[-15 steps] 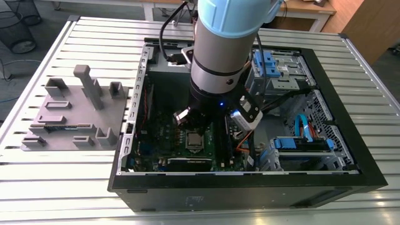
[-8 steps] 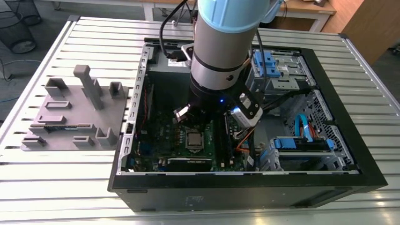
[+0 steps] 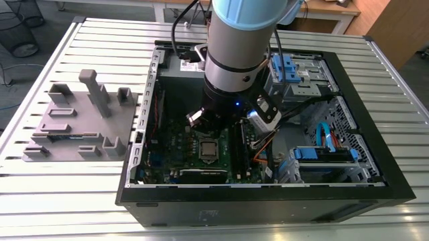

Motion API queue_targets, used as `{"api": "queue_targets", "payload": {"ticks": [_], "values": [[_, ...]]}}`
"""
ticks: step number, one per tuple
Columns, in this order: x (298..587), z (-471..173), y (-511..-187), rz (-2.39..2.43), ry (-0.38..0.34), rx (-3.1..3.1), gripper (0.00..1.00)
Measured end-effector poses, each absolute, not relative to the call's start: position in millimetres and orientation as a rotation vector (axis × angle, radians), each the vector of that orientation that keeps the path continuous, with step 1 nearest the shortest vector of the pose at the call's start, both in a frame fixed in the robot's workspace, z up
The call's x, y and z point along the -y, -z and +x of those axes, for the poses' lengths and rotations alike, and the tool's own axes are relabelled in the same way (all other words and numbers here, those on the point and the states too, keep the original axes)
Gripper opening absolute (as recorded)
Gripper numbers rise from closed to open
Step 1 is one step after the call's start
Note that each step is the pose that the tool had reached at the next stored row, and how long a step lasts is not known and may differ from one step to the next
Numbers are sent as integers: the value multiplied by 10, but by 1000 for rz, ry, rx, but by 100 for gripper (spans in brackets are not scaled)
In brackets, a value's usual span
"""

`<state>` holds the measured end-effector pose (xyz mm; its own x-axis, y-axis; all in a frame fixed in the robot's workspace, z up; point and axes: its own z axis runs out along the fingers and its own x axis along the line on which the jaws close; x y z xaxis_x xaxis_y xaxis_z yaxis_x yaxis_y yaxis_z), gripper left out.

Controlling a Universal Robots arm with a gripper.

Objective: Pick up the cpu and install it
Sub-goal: 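Close the cpu cover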

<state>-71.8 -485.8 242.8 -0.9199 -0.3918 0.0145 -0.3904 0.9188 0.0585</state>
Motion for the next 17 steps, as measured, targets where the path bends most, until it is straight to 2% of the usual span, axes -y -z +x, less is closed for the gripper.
{"api": "queue_targets", "payload": {"ticks": [17], "values": [[4676,-721,-2439,622,85,3052,11]]}}
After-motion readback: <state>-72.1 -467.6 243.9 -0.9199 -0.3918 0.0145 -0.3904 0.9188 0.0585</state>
